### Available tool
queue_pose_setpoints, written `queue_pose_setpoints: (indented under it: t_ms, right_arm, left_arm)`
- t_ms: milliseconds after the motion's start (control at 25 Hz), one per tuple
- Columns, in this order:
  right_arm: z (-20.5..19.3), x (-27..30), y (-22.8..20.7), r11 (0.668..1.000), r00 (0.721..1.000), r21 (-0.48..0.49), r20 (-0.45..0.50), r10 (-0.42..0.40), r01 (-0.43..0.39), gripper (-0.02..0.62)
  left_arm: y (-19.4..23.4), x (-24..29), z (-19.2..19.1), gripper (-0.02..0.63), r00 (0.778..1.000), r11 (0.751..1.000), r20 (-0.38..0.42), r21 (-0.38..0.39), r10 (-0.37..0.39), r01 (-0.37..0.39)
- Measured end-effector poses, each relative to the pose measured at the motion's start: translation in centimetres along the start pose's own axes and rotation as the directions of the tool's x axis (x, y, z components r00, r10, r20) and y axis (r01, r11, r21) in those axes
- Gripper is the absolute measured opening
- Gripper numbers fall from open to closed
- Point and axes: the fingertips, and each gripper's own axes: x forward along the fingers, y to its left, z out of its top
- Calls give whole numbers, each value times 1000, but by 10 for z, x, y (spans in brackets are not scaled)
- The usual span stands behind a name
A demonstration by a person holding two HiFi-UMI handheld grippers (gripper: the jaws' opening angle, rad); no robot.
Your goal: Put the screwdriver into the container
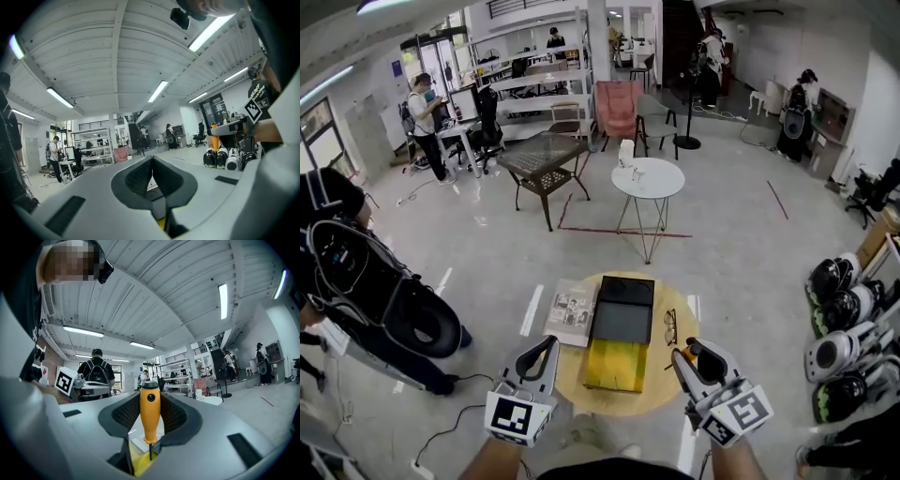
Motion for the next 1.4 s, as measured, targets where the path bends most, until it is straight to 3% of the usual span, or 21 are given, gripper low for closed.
queue_pose_setpoints:
  t_ms: [600, 1400]
  right_arm:
    - [3, 53, -28, 996, 996, 10, -28, -88, 89, 137]
    - [-9, 142, -29, 998, 995, 16, -82, -61, 63, 137]
  left_arm:
    - [33, 82, -4, 18, 993, 993, 30, -22, -112, 113]
    - [82, 129, -26, 18, 987, 986, -1, -44, -163, 163]
